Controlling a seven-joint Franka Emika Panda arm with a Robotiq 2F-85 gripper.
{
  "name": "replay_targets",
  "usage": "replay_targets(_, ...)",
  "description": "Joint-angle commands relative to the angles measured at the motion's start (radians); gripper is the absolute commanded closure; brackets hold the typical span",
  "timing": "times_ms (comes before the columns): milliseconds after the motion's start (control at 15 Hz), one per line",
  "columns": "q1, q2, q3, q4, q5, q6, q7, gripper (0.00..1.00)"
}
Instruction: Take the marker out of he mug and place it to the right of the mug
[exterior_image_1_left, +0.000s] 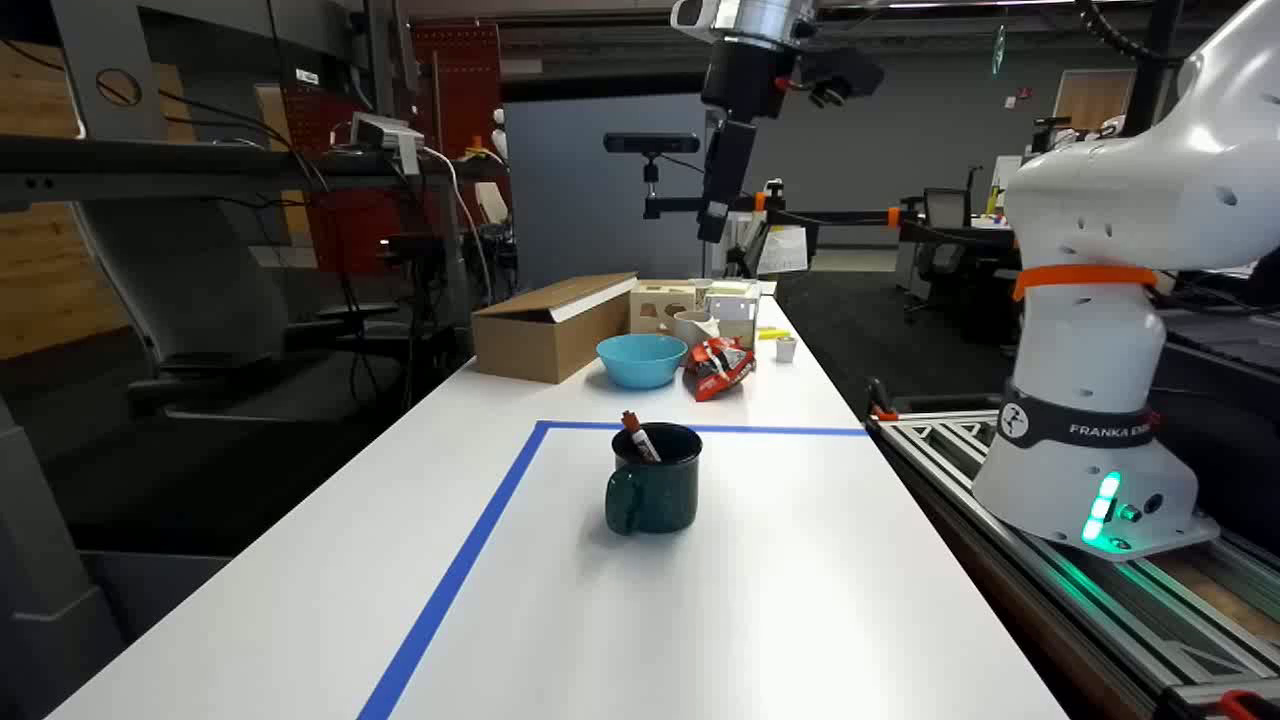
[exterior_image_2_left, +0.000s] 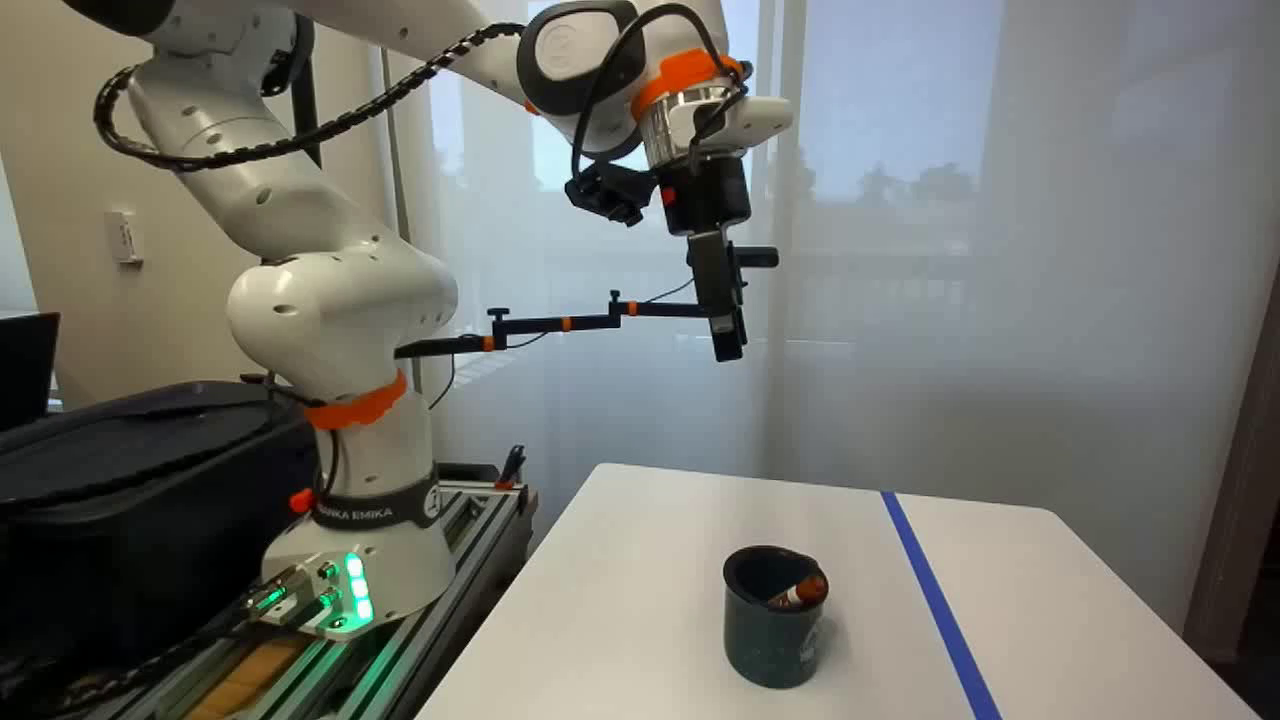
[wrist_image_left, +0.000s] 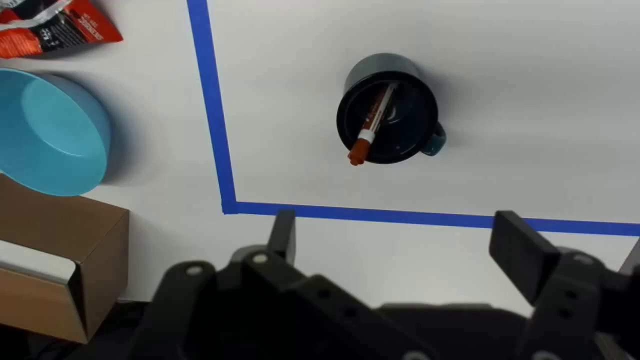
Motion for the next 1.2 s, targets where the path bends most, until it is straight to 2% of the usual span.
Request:
replay_targets(0, 0.002, 0.000, -0.002, 0.002, -0.002, -0.002, 0.001, 0.00)
replay_targets(933, 0.002, 0.000, -0.002, 0.002, -0.002, -0.002, 0.001, 0.00)
replay_targets(1133, -0.042, 0.007, 0.063, -0.077, -0.064, 0.121, 0.109, 0.00)
